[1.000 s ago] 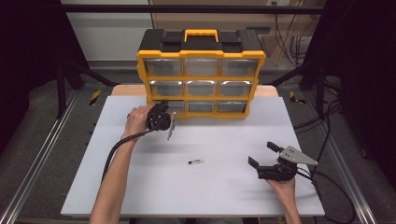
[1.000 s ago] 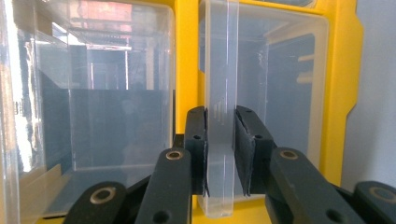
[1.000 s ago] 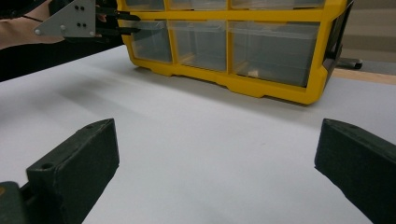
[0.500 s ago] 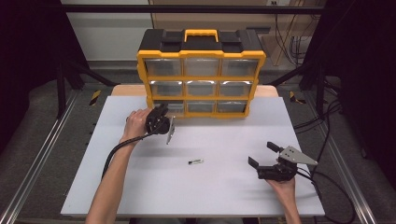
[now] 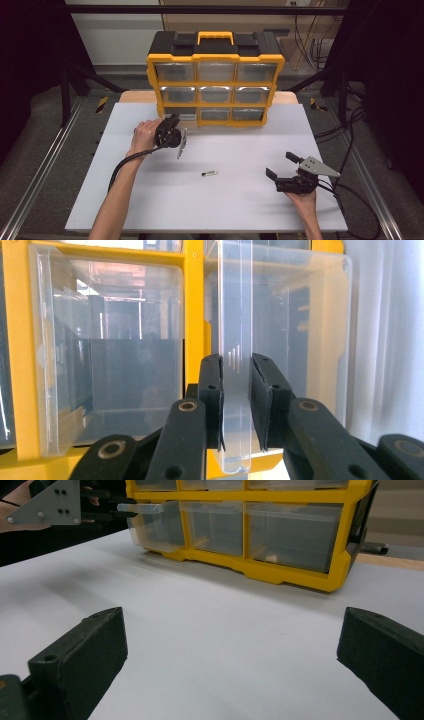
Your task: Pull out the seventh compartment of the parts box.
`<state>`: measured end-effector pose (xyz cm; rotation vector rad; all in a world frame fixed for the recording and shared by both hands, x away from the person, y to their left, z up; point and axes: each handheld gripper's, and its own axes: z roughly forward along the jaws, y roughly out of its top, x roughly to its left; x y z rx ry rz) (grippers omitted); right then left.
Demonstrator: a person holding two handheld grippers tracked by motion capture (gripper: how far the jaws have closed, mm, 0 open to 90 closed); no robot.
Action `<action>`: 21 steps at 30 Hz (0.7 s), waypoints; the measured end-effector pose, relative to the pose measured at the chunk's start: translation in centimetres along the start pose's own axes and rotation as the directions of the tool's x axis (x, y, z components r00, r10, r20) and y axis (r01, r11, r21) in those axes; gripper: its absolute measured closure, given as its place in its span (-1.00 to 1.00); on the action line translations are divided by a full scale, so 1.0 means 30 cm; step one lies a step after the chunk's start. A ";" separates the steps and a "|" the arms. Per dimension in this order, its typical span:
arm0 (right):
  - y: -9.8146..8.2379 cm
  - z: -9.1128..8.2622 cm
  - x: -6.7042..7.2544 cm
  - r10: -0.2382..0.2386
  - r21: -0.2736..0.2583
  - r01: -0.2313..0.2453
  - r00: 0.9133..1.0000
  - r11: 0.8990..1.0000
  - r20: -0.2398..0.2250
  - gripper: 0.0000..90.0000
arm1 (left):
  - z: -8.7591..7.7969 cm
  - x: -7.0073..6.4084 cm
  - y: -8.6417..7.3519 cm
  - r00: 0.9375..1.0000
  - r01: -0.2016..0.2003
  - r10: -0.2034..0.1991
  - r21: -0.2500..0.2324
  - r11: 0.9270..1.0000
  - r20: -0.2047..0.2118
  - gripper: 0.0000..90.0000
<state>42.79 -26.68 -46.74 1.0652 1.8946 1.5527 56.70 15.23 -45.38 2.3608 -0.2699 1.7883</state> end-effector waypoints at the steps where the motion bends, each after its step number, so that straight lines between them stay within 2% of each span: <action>1: 0.000 0.000 0.000 0.000 0.000 0.000 1.000 1.000 0.000 -0.99 | -0.003 -0.001 0.001 1.000 -0.002 0.002 0.002 1.000 -0.001 0.69; 21: 0.001 0.000 0.000 0.002 0.003 -0.002 1.000 1.000 -0.005 -0.99 | -0.061 -0.020 0.017 1.000 -0.013 0.013 0.001 1.000 -0.012 0.70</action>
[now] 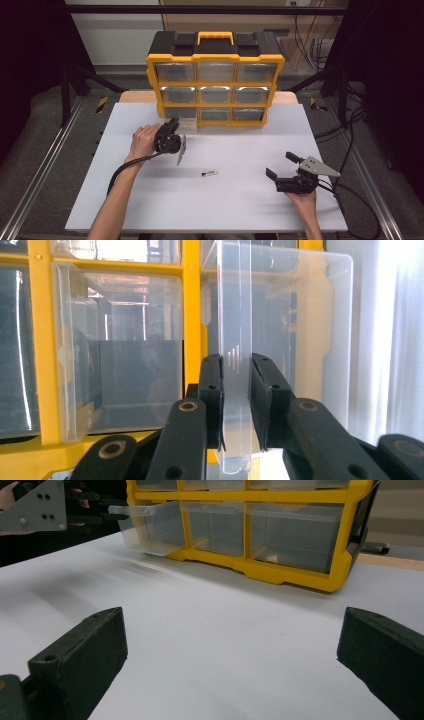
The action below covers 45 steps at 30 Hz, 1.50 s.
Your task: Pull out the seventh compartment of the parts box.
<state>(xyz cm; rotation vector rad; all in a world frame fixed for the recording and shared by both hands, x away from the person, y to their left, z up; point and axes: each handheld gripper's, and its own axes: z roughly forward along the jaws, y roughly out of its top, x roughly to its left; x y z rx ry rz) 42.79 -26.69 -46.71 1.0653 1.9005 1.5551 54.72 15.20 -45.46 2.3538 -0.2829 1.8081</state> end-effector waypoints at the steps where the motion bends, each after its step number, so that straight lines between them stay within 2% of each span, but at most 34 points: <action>1: 0.000 0.000 0.000 0.000 0.000 0.000 1.000 1.000 0.000 -0.99 | 0.000 0.000 0.000 1.000 0.000 0.000 0.000 1.000 0.000 0.70; 10: 0.000 0.000 0.001 -0.002 -0.003 0.002 1.000 1.000 0.002 -0.99 | -0.019 -0.014 0.007 1.000 -0.015 0.015 0.000 1.000 -0.010 0.70; 32: -0.001 0.001 -0.001 -0.004 0.000 0.004 1.000 1.000 -0.001 -0.99 | -0.067 -0.035 0.013 1.000 -0.015 0.015 -0.023 1.000 -0.021 0.70; 35: 0.000 0.000 -0.001 -0.006 -0.001 0.006 1.000 1.000 0.001 -0.99 | -0.072 -0.036 0.012 0.999 -0.026 0.026 -0.022 0.999 -0.026 0.70; 45: 0.000 0.000 0.000 -0.001 -0.001 0.001 1.000 1.000 0.000 -0.99 | -0.078 -0.041 0.009 1.000 -0.025 0.024 -0.036 0.999 -0.012 0.68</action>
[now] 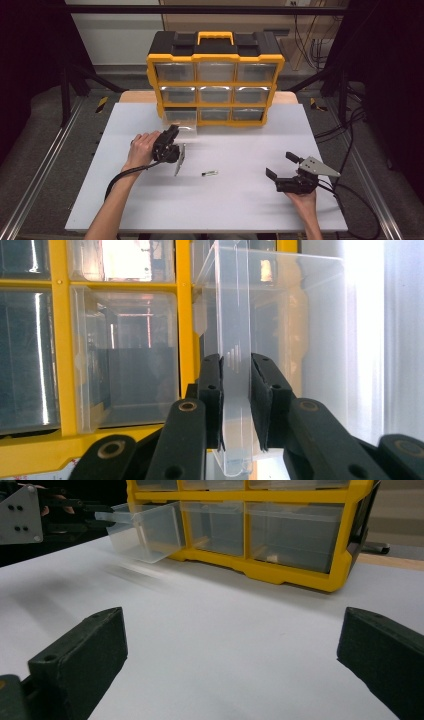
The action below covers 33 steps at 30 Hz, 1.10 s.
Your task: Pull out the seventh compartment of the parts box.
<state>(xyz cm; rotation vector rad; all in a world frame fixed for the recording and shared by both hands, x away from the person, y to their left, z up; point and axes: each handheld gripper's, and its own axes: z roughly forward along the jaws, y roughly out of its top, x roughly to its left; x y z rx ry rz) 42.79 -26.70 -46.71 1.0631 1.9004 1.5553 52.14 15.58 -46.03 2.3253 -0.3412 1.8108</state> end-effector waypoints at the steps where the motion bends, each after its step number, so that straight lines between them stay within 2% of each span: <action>1: 0.000 0.000 -0.001 -0.001 -0.001 0.001 1.000 1.000 0.001 -0.99 | -0.001 0.001 0.000 1.000 -0.005 0.005 0.001 1.000 0.002 0.68; 8: 0.000 0.000 -0.001 -0.001 -0.001 0.001 1.000 1.000 0.000 -0.99 | -0.003 0.007 0.000 1.000 -0.001 0.001 0.000 1.000 0.018 0.66; 10: 0.000 0.000 -0.001 -0.001 -0.002 0.001 1.000 1.000 0.000 -0.99 | -0.004 0.013 -0.001 0.999 0.013 -0.013 -0.004 1.000 0.034 0.65; 12: 0.001 -0.001 -0.001 0.000 -0.003 0.000 1.000 1.000 -0.001 -0.99 | -0.005 0.016 -0.001 0.999 0.015 -0.015 -0.003 1.000 0.038 0.59; 16: 0.001 -0.001 -0.002 -0.002 -0.007 0.002 1.000 1.000 0.000 -0.99 | -0.017 0.034 0.002 0.996 0.074 -0.074 -0.005 0.997 0.057 0.49; 21: 0.002 -0.002 -0.002 -0.002 -0.010 0.002 1.000 1.000 -0.002 -0.99 | -0.034 0.052 0.013 0.985 0.151 -0.149 -0.015 0.988 0.091 0.35; 24: 0.002 -0.003 -0.002 0.000 -0.010 0.000 1.000 1.000 -0.002 -0.99 | -0.044 0.065 0.016 0.970 0.217 -0.213 -0.023 0.976 0.115 0.29; 27: 0.002 -0.003 -0.002 0.000 -0.010 0.000 1.000 1.000 -0.002 -0.99 | -0.050 0.075 0.019 0.957 0.265 -0.260 -0.023 0.964 0.129 0.20; 30: 0.002 -0.003 -0.002 -0.001 -0.010 0.001 1.000 1.000 -0.001 -0.99 | -0.057 0.084 0.020 0.937 0.326 -0.320 -0.022 0.945 0.141 0.13; 31: 0.002 -0.003 -0.003 -0.004 -0.011 0.004 1.000 1.000 -0.001 -0.99 | -0.059 0.086 0.020 0.927 0.354 -0.347 -0.025 0.935 0.145 0.10; 33: 0.002 -0.003 -0.003 -0.003 -0.011 0.003 1.000 1.000 -0.001 -0.99 | -0.065 0.092 0.020 0.915 0.385 -0.378 -0.029 0.922 0.144 0.04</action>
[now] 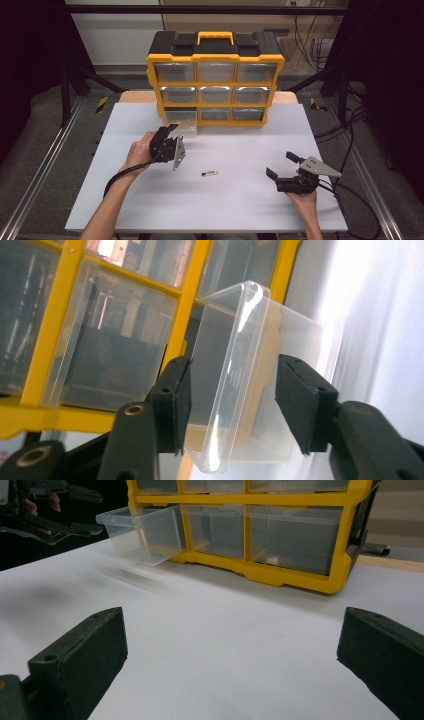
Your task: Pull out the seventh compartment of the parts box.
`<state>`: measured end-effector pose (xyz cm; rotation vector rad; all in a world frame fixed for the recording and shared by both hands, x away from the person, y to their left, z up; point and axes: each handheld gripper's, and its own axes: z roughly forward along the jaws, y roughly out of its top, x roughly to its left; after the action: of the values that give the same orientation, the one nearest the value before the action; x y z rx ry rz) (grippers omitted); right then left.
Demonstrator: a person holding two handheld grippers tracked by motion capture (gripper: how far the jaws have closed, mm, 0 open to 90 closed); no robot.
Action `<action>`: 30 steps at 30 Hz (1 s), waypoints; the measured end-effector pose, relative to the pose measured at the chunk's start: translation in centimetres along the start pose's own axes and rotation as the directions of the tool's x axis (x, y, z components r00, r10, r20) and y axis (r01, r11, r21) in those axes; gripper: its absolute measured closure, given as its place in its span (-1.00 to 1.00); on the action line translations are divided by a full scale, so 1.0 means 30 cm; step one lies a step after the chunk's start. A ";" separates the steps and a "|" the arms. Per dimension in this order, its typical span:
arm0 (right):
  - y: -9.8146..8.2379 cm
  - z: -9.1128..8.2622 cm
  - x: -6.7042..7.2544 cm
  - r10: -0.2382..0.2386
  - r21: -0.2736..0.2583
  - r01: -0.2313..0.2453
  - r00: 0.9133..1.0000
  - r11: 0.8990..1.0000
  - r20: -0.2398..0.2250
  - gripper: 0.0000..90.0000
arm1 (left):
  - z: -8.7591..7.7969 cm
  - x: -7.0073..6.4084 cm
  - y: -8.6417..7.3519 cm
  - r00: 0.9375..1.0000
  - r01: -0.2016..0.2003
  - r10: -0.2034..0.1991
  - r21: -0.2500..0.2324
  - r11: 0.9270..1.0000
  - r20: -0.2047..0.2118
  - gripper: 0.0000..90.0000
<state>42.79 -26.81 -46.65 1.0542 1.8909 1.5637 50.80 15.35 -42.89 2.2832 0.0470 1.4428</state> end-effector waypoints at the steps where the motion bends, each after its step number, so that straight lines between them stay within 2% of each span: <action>1: 0.000 0.000 0.001 0.004 0.002 -0.004 1.000 1.000 -0.001 -0.99 | -0.003 0.003 0.001 1.000 0.020 -0.020 -0.004 1.000 0.001 0.02; 3: 0.000 0.000 0.000 0.000 0.001 0.000 1.000 1.000 0.000 -0.99 | -0.011 0.010 0.003 0.998 0.066 -0.066 -0.010 0.998 0.001 -0.03; 5: 0.000 -0.001 0.001 0.002 0.001 -0.002 1.000 1.000 0.000 -0.99 | -0.018 0.018 0.004 0.993 0.120 -0.120 -0.020 0.993 0.006 -0.08; 6: 0.000 -0.001 0.001 0.003 0.001 -0.003 1.000 1.000 -0.001 -0.99 | -0.022 0.023 0.003 0.989 0.145 -0.145 -0.023 0.989 0.009 -0.10; 9: 0.000 -0.001 0.001 0.002 0.001 -0.002 1.000 1.000 -0.001 -0.99 | -0.032 0.033 0.000 0.974 0.227 -0.226 -0.038 0.973 0.026 -0.18; 11: 0.000 -0.001 0.001 0.004 0.001 -0.004 1.000 1.000 -0.001 -0.99 | -0.042 0.040 -0.004 0.961 0.277 -0.276 -0.049 0.960 0.034 -0.23; 16: 0.000 -0.001 0.001 0.005 0.000 -0.005 1.000 1.000 -0.001 -0.99 | -0.062 0.055 -0.014 0.918 0.394 -0.390 -0.057 0.917 0.067 -0.37; 17: 0.000 -0.001 0.002 0.006 0.000 -0.006 1.000 1.000 -0.002 -0.99 | -0.066 0.057 -0.017 0.909 0.414 -0.410 -0.058 0.908 0.074 -0.40; 21: 0.000 -0.001 0.002 0.005 0.000 -0.005 1.000 1.000 -0.002 -0.99 | -0.082 0.061 -0.024 0.882 0.467 -0.461 -0.057 0.882 0.098 -0.48; 22: 0.000 -0.001 0.002 0.005 0.000 -0.005 1.000 1.000 0.000 -0.99 | -0.085 0.062 -0.025 0.878 0.476 -0.469 -0.056 0.878 0.098 -0.50; 23: 0.000 -0.001 0.002 0.005 0.000 -0.005 1.000 1.000 -0.001 -0.99 | -0.085 0.062 -0.025 0.878 0.476 -0.469 -0.056 0.878 0.098 -0.52; 24: 0.000 -0.001 0.002 0.005 0.000 -0.005 1.000 1.000 -0.001 -0.99 | -0.093 0.062 -0.028 0.864 0.499 -0.491 -0.055 0.865 0.108 -0.55; 26: 0.000 -0.002 0.002 0.004 0.000 -0.004 1.000 1.000 0.000 -0.99 | -0.102 0.061 -0.031 0.858 0.510 -0.504 -0.060 0.858 0.098 -0.59; 27: 0.000 -0.002 0.002 0.004 0.000 -0.004 1.000 1.000 0.000 -0.99 | -0.102 0.061 -0.031 0.858 0.510 -0.504 -0.060 0.858 0.098 -0.60; 28: 0.000 -0.002 0.002 0.004 0.001 -0.004 1.000 1.000 0.000 -0.99 | -0.112 0.061 -0.036 0.840 0.540 -0.533 -0.067 0.839 0.105 -0.61; 30: 0.000 -0.002 0.002 0.004 -0.001 -0.004 1.000 1.000 -0.002 -0.99 | -0.122 0.062 -0.041 0.824 0.565 -0.556 -0.074 0.822 0.112 -0.63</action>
<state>42.71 -26.79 -46.62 1.0578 1.8902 1.5681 48.71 18.19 -40.46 1.9999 0.5613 1.0061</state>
